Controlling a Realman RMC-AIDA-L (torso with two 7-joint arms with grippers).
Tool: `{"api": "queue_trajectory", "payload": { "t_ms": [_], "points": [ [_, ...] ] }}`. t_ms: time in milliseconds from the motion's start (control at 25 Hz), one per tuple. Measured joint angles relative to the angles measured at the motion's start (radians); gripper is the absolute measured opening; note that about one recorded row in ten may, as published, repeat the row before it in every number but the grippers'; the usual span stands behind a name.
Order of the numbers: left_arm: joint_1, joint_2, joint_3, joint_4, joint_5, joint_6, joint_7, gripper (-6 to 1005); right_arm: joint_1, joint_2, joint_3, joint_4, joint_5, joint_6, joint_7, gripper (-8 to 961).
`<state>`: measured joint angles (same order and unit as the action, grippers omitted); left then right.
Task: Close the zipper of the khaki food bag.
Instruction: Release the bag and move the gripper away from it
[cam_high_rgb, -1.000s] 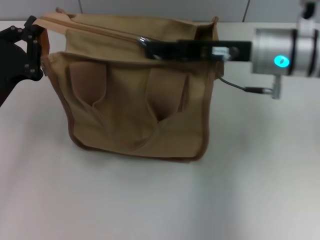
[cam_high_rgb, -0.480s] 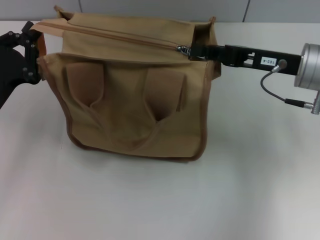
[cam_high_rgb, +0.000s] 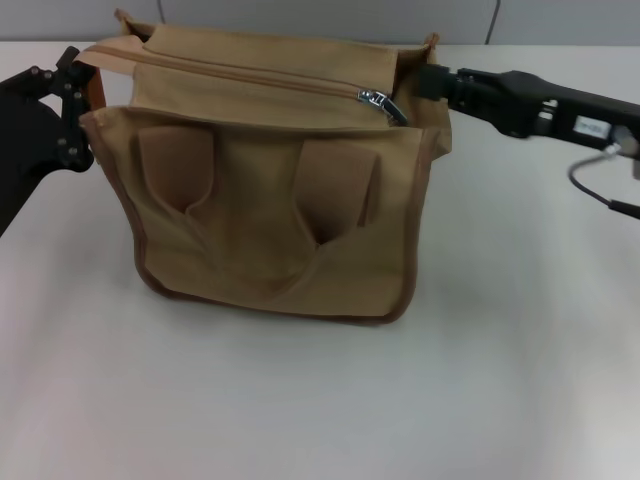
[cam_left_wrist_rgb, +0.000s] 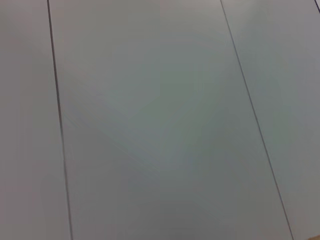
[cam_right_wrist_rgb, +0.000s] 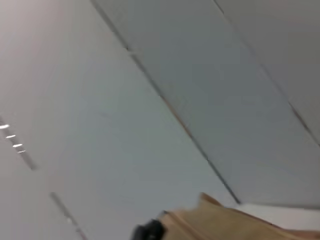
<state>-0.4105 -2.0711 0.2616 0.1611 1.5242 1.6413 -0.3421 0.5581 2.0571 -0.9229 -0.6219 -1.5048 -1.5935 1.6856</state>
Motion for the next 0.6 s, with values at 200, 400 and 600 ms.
{"api": "queue_trajectory", "payload": {
  "t_ms": [200,400,600],
  "points": [
    [0.008,0.002,-0.001,0.000,-0.001,-0.005,-0.031,51,-0.054,0.010,0.005,0.008,-0.006,-0.231,-0.320,136],
    [0.020,0.009,0.003,0.048,0.003,-0.007,-0.192,139,-0.091,0.020,-0.005,0.044,-0.087,-0.274,-0.509,216],
    [0.048,0.013,0.077,0.138,0.006,-0.010,-0.381,278,-0.088,0.021,-0.005,0.109,-0.175,-0.237,-0.579,452]
  ]
}}
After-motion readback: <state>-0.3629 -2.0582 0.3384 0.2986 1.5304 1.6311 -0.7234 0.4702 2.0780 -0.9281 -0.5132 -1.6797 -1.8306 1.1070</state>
